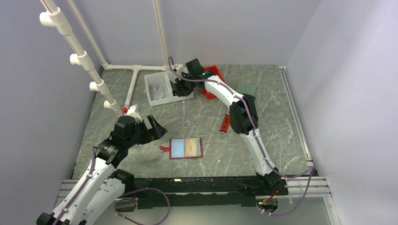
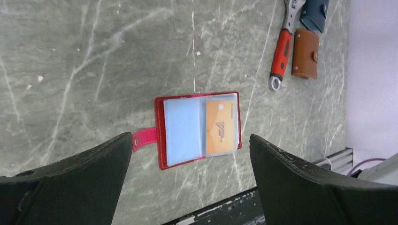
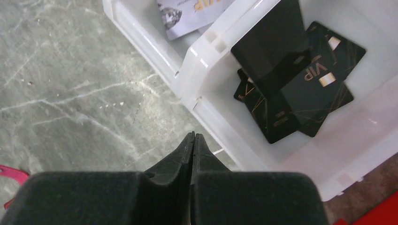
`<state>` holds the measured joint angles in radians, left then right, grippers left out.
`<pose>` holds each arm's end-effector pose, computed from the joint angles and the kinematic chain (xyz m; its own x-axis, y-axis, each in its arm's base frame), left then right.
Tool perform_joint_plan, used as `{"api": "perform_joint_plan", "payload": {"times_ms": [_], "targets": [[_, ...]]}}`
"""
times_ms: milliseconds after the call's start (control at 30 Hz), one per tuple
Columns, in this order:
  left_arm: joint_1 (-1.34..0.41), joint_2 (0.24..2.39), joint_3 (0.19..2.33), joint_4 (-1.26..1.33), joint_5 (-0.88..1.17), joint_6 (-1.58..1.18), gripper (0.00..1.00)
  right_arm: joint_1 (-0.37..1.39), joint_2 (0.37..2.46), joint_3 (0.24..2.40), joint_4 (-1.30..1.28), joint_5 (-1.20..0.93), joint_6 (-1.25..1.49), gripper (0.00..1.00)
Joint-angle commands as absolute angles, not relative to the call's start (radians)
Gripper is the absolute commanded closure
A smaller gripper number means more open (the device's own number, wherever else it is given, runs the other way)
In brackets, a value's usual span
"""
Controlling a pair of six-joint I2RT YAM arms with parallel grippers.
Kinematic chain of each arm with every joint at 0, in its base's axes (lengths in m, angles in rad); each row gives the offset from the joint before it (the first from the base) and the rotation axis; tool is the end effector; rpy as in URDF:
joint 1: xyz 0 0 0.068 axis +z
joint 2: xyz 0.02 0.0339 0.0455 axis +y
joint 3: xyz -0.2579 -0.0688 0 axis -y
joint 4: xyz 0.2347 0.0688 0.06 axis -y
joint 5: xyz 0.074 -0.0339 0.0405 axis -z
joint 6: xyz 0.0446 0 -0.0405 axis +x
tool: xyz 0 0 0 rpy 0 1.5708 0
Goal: Take the credit cards out of the card holder
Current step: Place the credit card in the storage box, then remove the credit card from the card holder.
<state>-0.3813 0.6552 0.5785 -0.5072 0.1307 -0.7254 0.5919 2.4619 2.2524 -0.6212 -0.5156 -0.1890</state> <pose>0.1396 -0.0622 0.2473 -0.6946 -0.4302 -0.5766 0.0121 0.7944 -0.6073 0.4348 0.3188 0.2022 -0.4588 -0.5054 -0.7307 -0.8629 0.4495 0.2309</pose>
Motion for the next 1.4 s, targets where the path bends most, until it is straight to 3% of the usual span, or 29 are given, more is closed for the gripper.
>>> {"api": "perform_joint_plan", "payload": {"times_ms": [0, 367, 800, 1100, 1233, 1367], "targets": [[-0.383, 0.635, 0.627, -0.525, 0.057, -0.712, 0.01, 0.59, 2.478, 2.365, -0.584, -0.524, -0.142, 1.0], [-0.383, 0.613, 0.617, -0.541, 0.035, -0.707, 0.01, 0.602, 2.592, 2.488, -0.566, -0.506, -0.097, 1.0], [-0.383, 0.625, 0.603, -0.522, 0.039, -0.713, 0.01, 0.619, 2.669, 2.568, -0.51, -0.295, -0.075, 1.0], [-0.383, 0.622, 0.605, -0.522, 0.049, -0.718, 0.01, 0.624, 2.642, 2.52, -0.429, 0.163, -0.044, 0.99], [-0.383, 0.608, 0.606, -0.53, 0.057, -0.719, 0.01, 0.622, 2.589, 2.487, -0.435, 0.138, -0.063, 0.99], [-0.383, 0.584, 0.599, -0.532, 0.073, -0.719, 0.01, 0.622, 2.511, 2.464, -0.517, -0.116, -0.142, 0.95]]}}
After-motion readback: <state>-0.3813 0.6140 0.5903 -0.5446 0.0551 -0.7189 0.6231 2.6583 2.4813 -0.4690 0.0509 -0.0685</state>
